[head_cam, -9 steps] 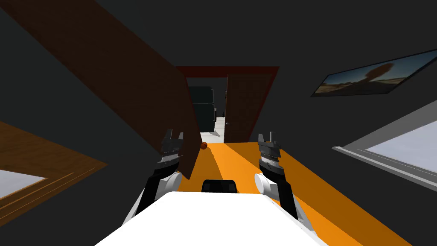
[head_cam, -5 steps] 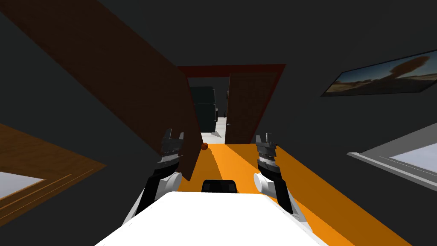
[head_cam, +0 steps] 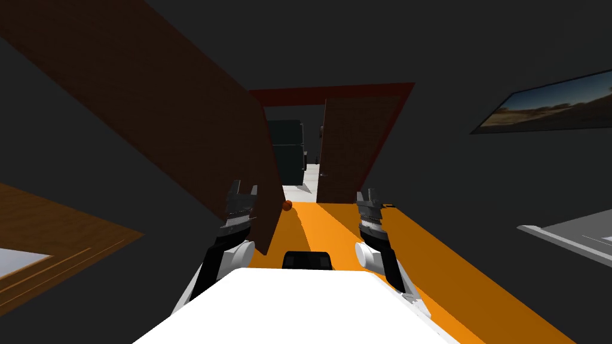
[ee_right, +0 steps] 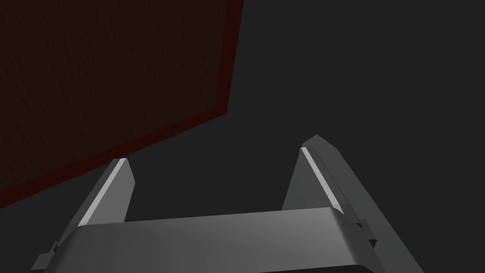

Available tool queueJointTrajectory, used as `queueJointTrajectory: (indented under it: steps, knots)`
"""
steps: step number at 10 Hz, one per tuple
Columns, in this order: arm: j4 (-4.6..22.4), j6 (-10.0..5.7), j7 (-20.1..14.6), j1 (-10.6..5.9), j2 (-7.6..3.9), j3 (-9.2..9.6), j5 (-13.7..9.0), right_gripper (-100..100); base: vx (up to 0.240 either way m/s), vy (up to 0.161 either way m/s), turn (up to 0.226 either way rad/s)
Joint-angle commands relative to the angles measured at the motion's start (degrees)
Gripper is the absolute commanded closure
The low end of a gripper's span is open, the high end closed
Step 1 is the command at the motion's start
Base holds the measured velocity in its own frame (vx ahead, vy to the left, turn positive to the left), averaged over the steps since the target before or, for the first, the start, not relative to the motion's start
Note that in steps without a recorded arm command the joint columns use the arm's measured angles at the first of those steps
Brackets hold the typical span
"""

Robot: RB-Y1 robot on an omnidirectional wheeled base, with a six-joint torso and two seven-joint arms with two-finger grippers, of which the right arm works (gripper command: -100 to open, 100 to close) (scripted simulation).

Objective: Pull the door open

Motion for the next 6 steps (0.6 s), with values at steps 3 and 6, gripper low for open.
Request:
queueJointTrajectory:
  steps: [3,6]
  knots:
    - [3.73,-0.48,-0.37,-1.35,-0.77,-0.49,-0.20,-100,0.077,-0.003,0.058]
    - [8.46,-1.12,-0.90,-2.85,-1.75,-1.14,-0.51,-100,0.071,-0.009,0.080]
